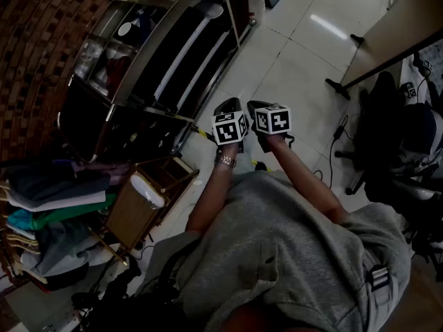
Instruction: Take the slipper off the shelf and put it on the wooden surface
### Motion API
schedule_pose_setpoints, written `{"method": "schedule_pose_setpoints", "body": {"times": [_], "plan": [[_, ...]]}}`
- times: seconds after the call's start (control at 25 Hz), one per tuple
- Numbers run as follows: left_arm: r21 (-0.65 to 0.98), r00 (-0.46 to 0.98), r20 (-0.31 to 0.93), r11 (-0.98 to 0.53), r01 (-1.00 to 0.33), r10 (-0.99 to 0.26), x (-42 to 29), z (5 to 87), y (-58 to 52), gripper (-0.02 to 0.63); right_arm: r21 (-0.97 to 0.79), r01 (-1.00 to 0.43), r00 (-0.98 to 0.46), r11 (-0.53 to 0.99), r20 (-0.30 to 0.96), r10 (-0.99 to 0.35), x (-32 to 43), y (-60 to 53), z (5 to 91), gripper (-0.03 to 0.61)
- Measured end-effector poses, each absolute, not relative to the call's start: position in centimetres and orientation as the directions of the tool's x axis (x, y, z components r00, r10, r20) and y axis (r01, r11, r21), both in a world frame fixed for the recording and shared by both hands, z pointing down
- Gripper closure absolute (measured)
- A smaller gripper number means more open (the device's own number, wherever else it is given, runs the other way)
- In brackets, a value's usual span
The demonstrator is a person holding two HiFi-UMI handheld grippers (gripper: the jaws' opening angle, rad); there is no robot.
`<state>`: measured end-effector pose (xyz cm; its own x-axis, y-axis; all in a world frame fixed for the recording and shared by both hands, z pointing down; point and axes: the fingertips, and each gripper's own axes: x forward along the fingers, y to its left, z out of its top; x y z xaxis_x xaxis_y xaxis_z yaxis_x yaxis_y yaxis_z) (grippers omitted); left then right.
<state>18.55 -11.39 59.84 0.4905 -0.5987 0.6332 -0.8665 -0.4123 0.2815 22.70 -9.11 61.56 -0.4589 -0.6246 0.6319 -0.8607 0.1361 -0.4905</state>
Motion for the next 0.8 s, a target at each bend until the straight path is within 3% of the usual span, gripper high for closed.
{"method": "schedule_pose_setpoints", "body": {"times": [0.52,0.8], "plan": [[0.289,0.547,0.603,-0.480,-0.828,-0.581,24.0,58.1,-38.8,0.604,-0.432,-0.894,-0.392,0.123,0.617,-0.682,26.9,-36.4,59.6,0.578],[0.273,0.493,0.662,-0.432,-0.860,-0.564,25.0,59.7,-45.0,0.604,-0.426,-0.888,-0.421,0.172,0.605,-0.676,28.9,-44.1,59.3,0.578]]}}
